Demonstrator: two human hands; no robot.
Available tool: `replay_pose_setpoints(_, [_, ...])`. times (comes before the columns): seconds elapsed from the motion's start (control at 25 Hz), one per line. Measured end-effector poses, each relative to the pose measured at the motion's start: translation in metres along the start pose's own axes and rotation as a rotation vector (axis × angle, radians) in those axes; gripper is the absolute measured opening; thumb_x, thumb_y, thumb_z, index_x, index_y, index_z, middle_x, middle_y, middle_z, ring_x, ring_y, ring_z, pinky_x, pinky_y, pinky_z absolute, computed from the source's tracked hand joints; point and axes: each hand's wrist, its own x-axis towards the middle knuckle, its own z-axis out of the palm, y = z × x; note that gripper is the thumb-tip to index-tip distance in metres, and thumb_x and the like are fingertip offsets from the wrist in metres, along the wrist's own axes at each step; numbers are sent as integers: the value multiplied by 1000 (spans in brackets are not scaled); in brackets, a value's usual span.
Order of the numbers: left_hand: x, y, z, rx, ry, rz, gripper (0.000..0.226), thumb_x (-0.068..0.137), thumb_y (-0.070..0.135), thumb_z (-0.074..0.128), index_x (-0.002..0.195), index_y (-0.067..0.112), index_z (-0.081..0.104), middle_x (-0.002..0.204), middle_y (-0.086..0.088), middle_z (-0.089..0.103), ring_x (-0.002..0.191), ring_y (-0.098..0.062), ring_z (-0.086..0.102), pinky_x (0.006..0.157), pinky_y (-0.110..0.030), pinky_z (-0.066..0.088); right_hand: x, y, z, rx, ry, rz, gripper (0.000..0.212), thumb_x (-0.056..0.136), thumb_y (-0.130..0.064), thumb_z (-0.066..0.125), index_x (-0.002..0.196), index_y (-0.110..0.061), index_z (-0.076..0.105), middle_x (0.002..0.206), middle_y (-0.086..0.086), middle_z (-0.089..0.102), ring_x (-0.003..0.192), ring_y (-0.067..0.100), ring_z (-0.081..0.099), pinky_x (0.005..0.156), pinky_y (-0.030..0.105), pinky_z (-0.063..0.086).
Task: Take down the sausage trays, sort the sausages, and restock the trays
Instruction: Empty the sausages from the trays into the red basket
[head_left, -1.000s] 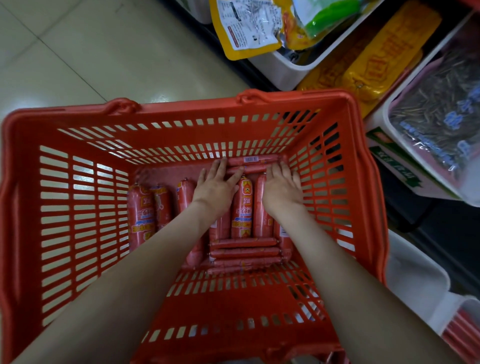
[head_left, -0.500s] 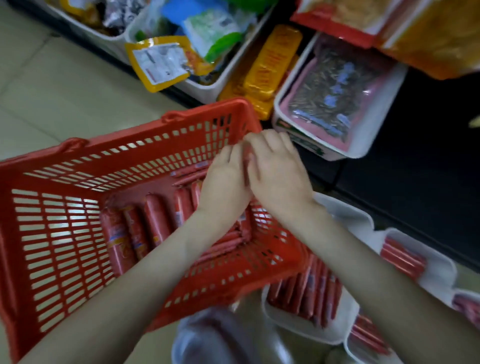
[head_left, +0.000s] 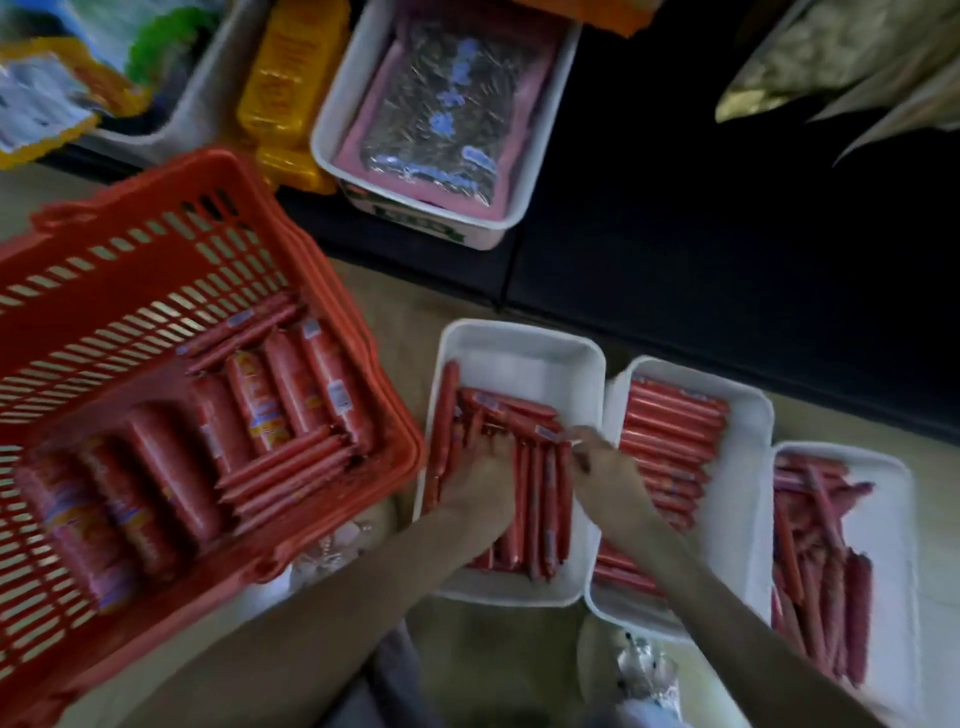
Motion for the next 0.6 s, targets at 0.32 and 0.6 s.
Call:
replay_pose_setpoints(0.32, [4,-14,38,-210,-95,-206,53,94,26,49,139,7,28,144,-15,28,129,-28,40,103,-30,33,5,-12,76,203,-262,357,80,87,7,52,148,1,1,149,21,10,118,32,48,83,24,47])
replay_pose_setpoints(0.6, [8,-7,36,-114,-130,-195,41,96,23,44,130,2,33,130,-15,46,114,-29,54,93,-37,45,1,1,89,264,-219,371,68,88,2,47,148,-11,18,134,18,44,120,34,50,95,46,50])
